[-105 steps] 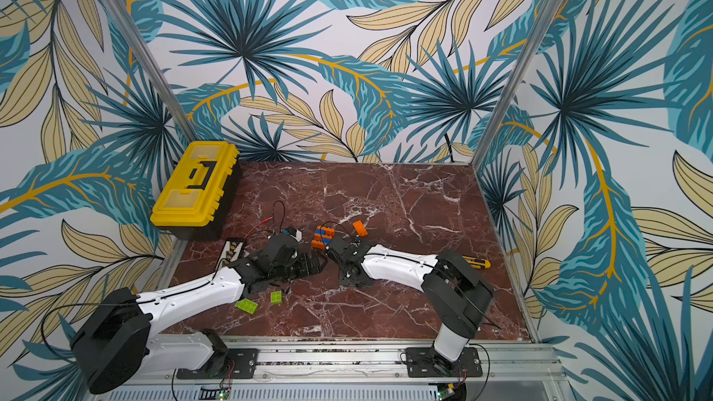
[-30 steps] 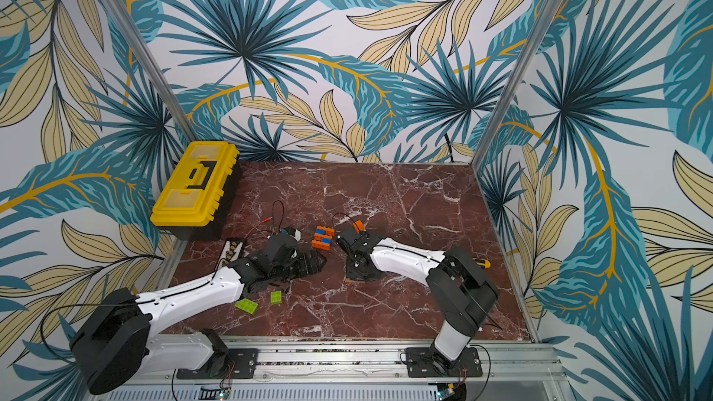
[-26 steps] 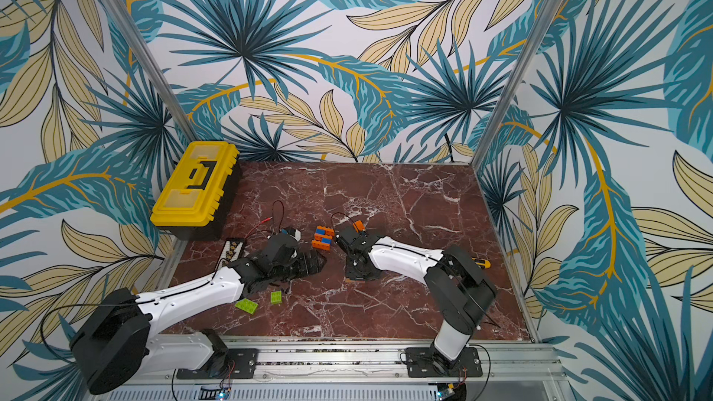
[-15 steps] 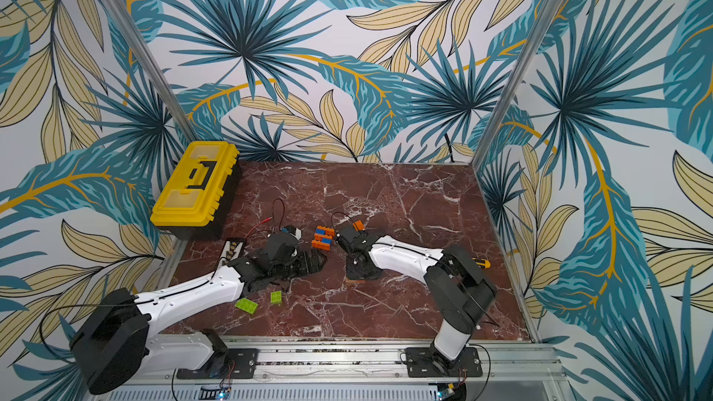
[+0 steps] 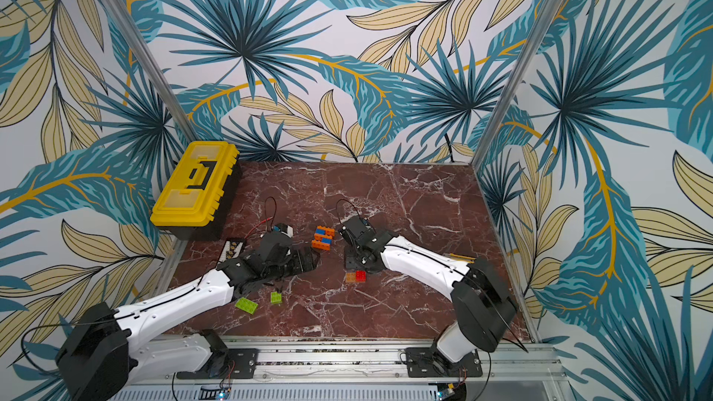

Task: Assemble the number 5 with lego
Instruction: Assemble the lego brick with the lego brick.

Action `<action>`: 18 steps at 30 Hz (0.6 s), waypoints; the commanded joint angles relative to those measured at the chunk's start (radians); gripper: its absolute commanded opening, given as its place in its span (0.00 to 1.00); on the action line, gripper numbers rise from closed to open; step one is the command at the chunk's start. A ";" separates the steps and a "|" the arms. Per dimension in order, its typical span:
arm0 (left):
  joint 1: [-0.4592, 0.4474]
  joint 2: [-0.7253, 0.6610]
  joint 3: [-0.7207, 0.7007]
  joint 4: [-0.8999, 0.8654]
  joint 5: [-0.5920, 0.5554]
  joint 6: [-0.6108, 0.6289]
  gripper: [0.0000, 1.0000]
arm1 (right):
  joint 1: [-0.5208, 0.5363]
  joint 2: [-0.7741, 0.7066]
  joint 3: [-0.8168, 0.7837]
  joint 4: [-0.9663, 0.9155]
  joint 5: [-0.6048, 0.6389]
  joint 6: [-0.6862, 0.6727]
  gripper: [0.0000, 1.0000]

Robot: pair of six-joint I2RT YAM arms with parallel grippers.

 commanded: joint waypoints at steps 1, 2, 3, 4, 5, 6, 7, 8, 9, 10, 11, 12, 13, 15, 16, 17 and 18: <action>0.009 -0.064 -0.009 -0.089 -0.104 -0.014 1.00 | -0.003 -0.044 -0.036 0.050 0.035 0.007 0.66; 0.011 -0.083 -0.018 -0.103 -0.124 -0.020 1.00 | -0.003 -0.059 -0.040 0.054 0.044 0.006 0.67; 0.013 -0.101 -0.024 -0.112 -0.141 -0.027 1.00 | -0.002 -0.066 -0.042 0.058 0.051 0.003 0.69; 0.013 -0.119 -0.035 -0.124 -0.158 -0.037 1.00 | -0.003 -0.073 -0.045 0.063 0.058 0.000 0.71; 0.014 -0.136 -0.048 -0.124 -0.173 -0.044 1.00 | -0.004 -0.078 -0.049 0.069 0.064 -0.005 0.73; 0.016 -0.153 -0.060 -0.122 -0.180 -0.045 1.00 | -0.007 -0.080 -0.052 0.072 0.072 -0.009 0.75; 0.019 -0.169 -0.072 -0.116 -0.180 -0.045 1.00 | -0.015 -0.079 -0.055 0.075 0.083 -0.009 0.77; 0.023 -0.182 -0.081 -0.110 -0.178 -0.046 1.00 | -0.030 -0.074 -0.059 0.083 0.074 -0.011 0.77; 0.025 -0.192 -0.089 -0.106 -0.174 -0.046 1.00 | -0.045 -0.069 -0.063 0.099 0.056 -0.018 0.77; 0.030 -0.198 -0.094 -0.103 -0.169 -0.046 1.00 | -0.067 -0.059 -0.070 0.117 0.036 -0.019 0.77; 0.031 -0.202 -0.097 -0.101 -0.166 -0.048 1.00 | -0.084 -0.047 -0.073 0.131 0.021 -0.021 0.77; 0.034 -0.203 -0.100 -0.102 -0.163 -0.048 1.00 | -0.108 -0.030 -0.074 0.146 -0.006 -0.023 0.77; 0.038 -0.202 -0.098 -0.104 -0.158 -0.048 1.00 | -0.133 -0.010 -0.067 0.157 -0.040 -0.024 0.77; 0.041 -0.203 -0.087 -0.139 -0.166 -0.060 1.00 | -0.158 0.037 -0.021 0.119 -0.061 -0.022 0.77; 0.042 -0.208 -0.082 -0.165 -0.181 -0.073 1.00 | -0.160 0.070 0.016 0.096 -0.083 -0.044 0.77; 0.043 -0.215 -0.083 -0.187 -0.200 -0.092 1.00 | -0.159 0.093 0.044 0.083 -0.115 -0.057 0.76; 0.045 -0.226 -0.084 -0.226 -0.234 -0.127 1.00 | -0.157 0.114 0.063 0.083 -0.159 -0.058 0.75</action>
